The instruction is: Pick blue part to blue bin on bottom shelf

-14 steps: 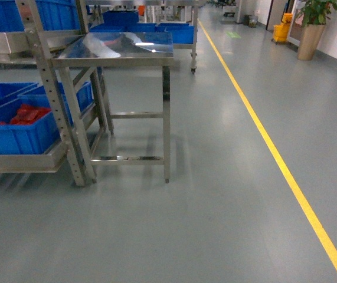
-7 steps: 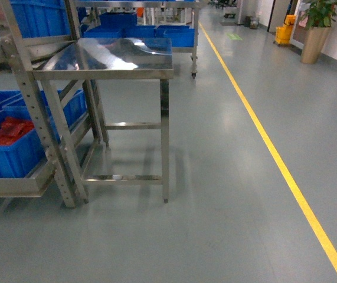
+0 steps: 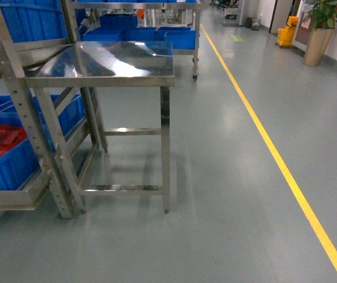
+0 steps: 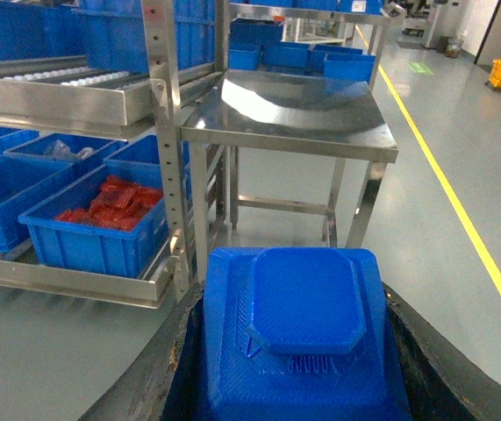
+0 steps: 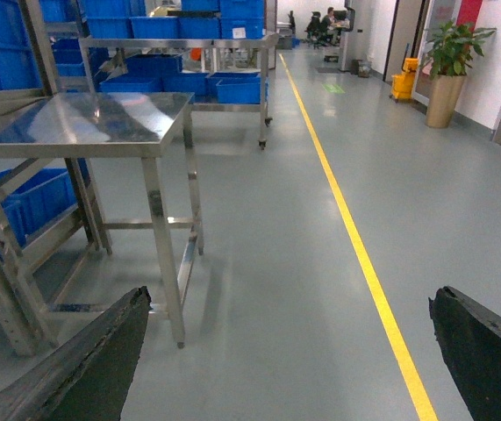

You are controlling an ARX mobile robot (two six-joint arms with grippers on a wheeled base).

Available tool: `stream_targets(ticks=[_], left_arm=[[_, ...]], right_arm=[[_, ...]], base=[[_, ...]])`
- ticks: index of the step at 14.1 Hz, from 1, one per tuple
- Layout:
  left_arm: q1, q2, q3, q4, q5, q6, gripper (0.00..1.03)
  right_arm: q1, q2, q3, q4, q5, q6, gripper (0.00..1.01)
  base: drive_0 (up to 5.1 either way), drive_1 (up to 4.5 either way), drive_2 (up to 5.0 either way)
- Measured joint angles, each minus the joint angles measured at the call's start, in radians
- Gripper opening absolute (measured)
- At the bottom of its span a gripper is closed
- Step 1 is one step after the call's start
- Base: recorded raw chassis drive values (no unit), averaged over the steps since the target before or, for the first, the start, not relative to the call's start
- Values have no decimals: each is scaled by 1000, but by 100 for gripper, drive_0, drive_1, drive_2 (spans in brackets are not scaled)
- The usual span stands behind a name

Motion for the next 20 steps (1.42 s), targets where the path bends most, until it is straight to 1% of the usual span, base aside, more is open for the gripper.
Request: stream_targets(ticks=[19, 20], left_arm=[[0, 2, 0, -3, 0, 0, 43], [-2, 2, 0, -2, 5, 0, 43]], right_arm=[[0, 0, 0, 2, 0, 0, 98], [0, 0, 0, 1, 3, 0, 98]], base=[[-7, 411, -426], [-493, 243, 243]])
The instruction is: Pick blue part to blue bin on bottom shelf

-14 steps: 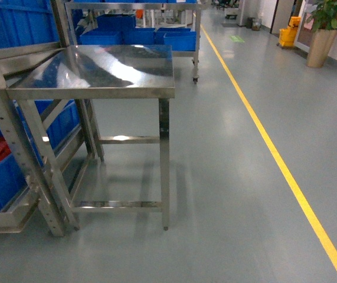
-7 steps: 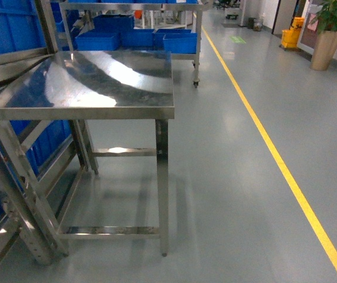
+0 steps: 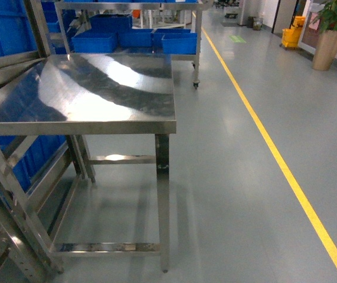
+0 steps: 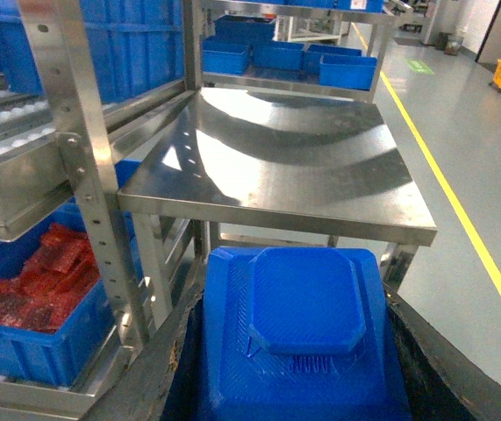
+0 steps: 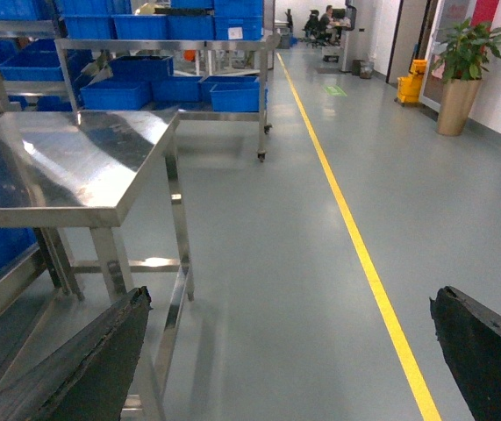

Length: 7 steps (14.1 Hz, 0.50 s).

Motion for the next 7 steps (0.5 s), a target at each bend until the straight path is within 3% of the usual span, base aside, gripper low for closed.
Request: stream_targets(ticks=[7], left_arm=[[0, -3, 0, 2, -5, 0, 43]], right_arm=[[0, 0, 0, 2, -2, 0, 98]], base=[[-490, 256, 256]])
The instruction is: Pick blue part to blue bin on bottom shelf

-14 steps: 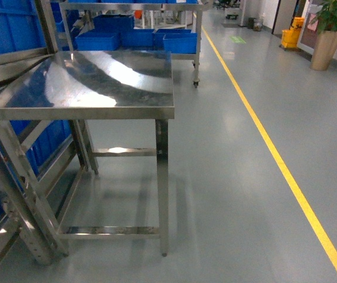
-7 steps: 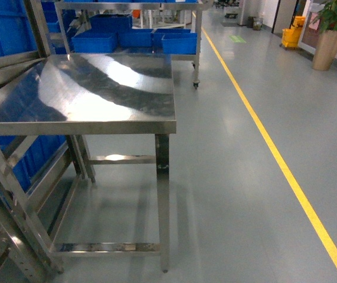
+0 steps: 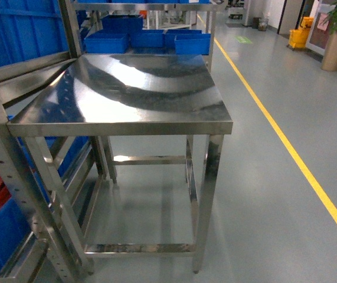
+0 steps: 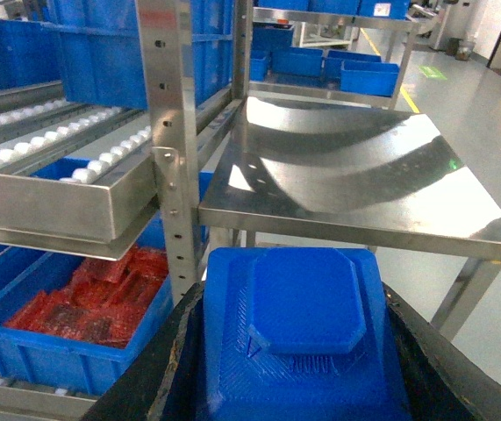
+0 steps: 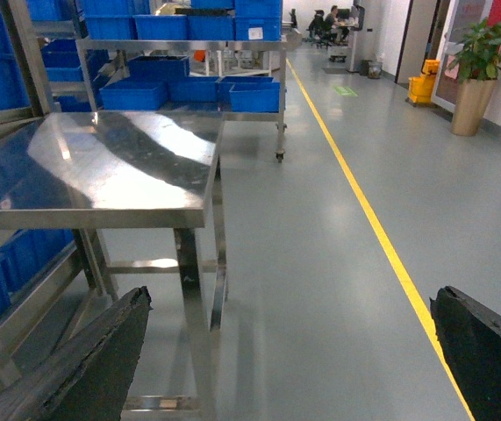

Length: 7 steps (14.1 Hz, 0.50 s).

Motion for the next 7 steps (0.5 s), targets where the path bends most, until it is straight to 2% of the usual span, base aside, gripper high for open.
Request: stream_targets(ticks=[7], left_arm=[[0, 1, 0, 0, 0, 0, 43]], right_arm=[[0, 0, 0, -2, -1, 0, 98]], base=[[-491, 254, 254]])
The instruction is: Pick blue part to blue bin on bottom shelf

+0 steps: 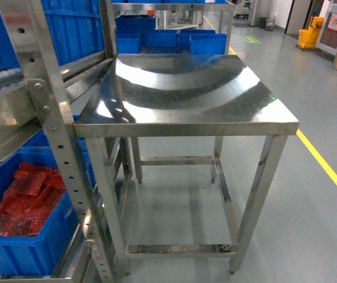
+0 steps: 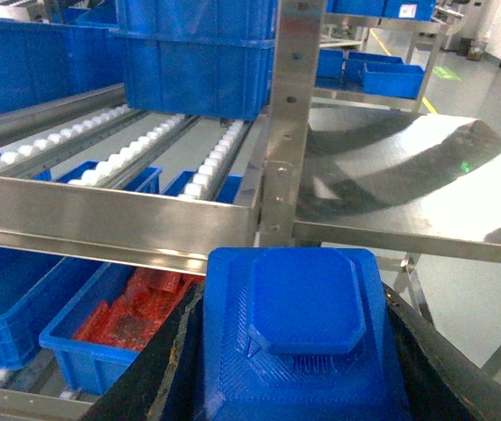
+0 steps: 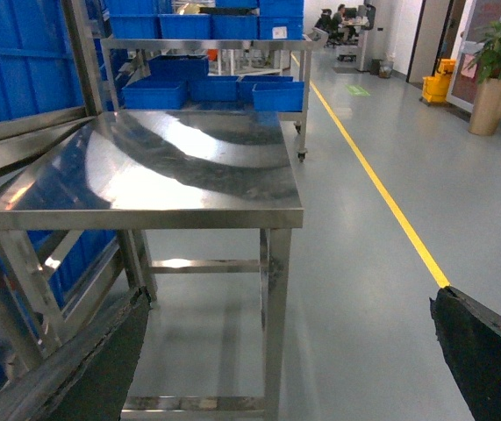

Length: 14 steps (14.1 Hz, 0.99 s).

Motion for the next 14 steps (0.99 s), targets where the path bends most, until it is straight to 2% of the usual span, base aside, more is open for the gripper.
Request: stream_targets(ticks=[14], left_arm=[[0, 0, 0, -2, 0, 0, 43]], right_arm=[[0, 0, 0, -2, 0, 0, 98]], base=[[-491, 254, 254]])
